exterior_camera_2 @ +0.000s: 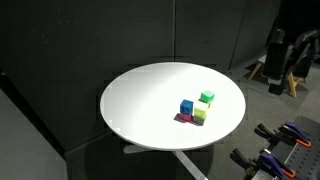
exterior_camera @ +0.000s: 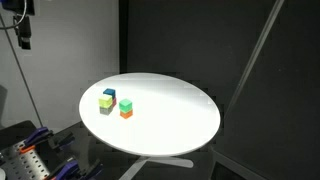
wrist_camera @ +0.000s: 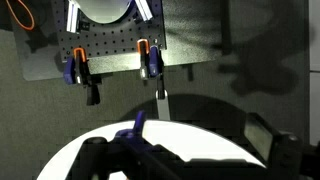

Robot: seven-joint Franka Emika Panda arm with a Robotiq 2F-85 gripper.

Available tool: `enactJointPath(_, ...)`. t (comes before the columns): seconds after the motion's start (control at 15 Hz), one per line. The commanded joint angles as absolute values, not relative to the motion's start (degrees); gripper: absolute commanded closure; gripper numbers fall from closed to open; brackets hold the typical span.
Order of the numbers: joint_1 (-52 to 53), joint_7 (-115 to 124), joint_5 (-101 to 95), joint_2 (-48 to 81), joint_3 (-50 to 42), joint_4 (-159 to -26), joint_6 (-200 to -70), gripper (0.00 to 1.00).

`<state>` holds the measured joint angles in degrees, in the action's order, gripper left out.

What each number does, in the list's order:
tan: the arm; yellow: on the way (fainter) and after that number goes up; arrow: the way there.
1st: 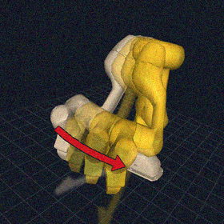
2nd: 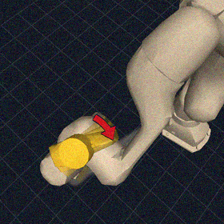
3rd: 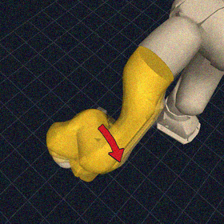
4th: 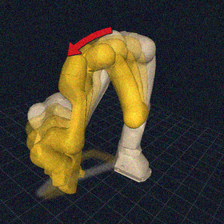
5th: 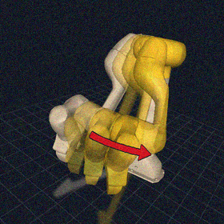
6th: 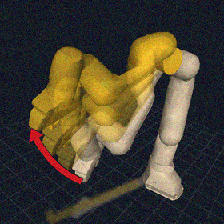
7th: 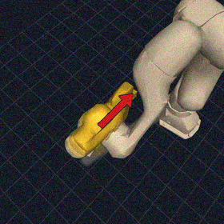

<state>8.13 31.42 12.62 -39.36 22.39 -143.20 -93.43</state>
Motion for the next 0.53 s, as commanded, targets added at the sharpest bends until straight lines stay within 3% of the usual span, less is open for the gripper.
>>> enactJointPath(0.0,8.42,31.58,12.43,-39.26,22.11,-143.06,-93.30,0.00)
enactJointPath(0.47,8.28,30.69,12.36,-38.87,21.47,-142.52,-93.22,0.00)
